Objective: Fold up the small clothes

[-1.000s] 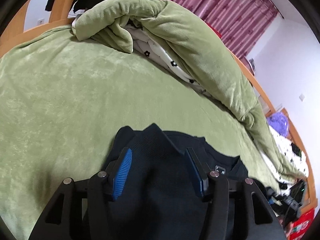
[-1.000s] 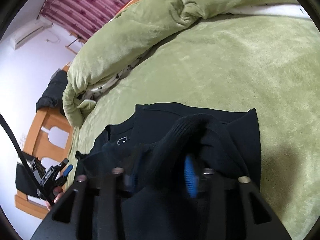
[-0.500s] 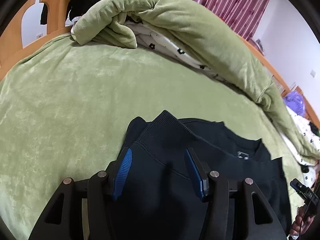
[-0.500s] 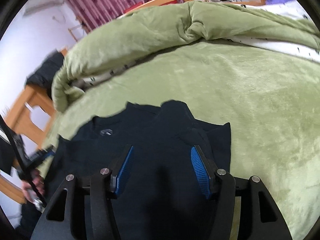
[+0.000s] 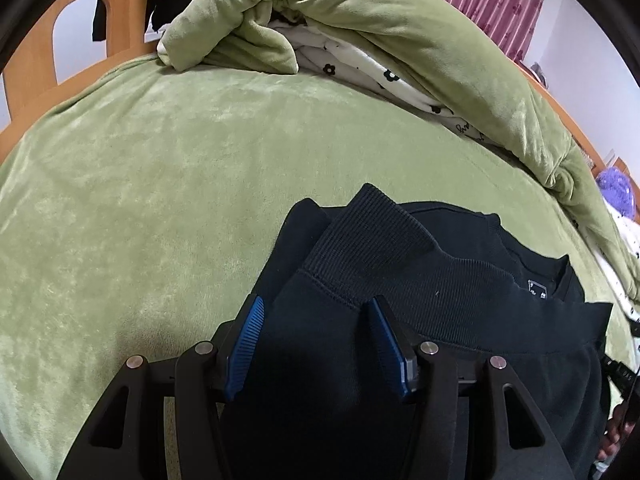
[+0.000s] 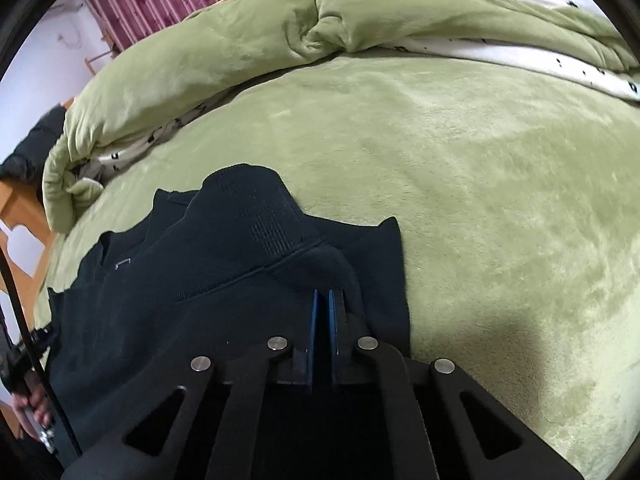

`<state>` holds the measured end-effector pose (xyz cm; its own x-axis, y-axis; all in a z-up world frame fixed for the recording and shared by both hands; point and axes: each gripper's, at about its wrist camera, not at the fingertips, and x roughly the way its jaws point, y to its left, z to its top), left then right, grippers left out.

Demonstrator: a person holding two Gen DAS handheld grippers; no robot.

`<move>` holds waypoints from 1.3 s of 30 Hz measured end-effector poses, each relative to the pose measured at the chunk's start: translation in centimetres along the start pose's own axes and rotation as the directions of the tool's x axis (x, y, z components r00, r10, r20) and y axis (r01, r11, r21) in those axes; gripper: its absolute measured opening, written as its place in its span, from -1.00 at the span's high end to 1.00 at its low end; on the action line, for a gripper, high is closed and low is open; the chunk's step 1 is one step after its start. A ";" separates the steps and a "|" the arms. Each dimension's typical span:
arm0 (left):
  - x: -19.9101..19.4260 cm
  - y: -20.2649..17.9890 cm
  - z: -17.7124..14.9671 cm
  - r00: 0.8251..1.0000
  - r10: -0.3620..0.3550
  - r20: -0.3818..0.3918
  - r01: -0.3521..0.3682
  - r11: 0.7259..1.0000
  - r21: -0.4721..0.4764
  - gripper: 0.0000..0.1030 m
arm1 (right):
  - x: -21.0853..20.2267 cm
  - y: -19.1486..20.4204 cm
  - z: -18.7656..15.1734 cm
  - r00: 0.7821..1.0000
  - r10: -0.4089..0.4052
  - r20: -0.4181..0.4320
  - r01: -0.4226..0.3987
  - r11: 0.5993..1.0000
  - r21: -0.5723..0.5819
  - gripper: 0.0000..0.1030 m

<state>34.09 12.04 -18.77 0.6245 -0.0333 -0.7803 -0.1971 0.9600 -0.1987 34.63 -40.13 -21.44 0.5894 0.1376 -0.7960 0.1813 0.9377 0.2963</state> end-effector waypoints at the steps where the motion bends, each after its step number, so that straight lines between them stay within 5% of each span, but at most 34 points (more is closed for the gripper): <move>1: -0.1 -0.2 -0.1 1.000 0.008 0.001 -0.008 1.000 0.010 -0.02 | -0.1 0.1 0.0 1.000 -0.001 0.002 0.001 1.000 -0.001 0.95; 6: -1.1 -0.5 -0.5 1.000 0.009 0.008 -0.009 0.999 0.044 -0.03 | -1.6 1.5 -0.2 0.999 -0.039 0.019 0.039 0.998 -0.048 0.82; 11: -3.1 -0.5 -1.6 1.000 -0.027 -0.003 0.027 0.999 0.043 -0.05 | -4.7 6.6 -2.1 0.999 0.027 0.021 -0.022 0.978 -0.206 0.41; 19: -7.6 -2.6 -5.6 0.986 -0.164 -0.007 0.164 0.978 0.133 -0.13 | -6.0 11.9 -6.9 0.989 0.138 -0.050 -0.147 0.922 -0.359 0.41; 23: -8.4 -3.6 -7.9 0.987 -0.160 -0.031 0.163 0.968 0.189 -0.13 | -4.2 11.1 -9.1 0.991 0.069 -0.114 -0.105 0.930 -0.352 0.40; 27: -9.3 -3.1 -8.7 0.989 -0.150 -0.005 0.148 0.967 0.207 -0.13 | -5.5 10.2 -9.7 0.992 0.089 -0.088 -0.112 0.945 -0.307 0.41; 39: -5.2 -1.8 -1.5 0.994 -0.108 0.019 0.104 0.983 0.153 -0.13 | -7.8 4.8 -6.2 0.998 0.062 0.010 -0.059 0.976 -0.207 0.41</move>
<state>30.07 10.05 -15.19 0.6564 -0.1312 -0.7429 -0.0137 0.9825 -0.1856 26.02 -34.77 -17.08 0.6071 0.1928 -0.7709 -0.0211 0.9737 0.2269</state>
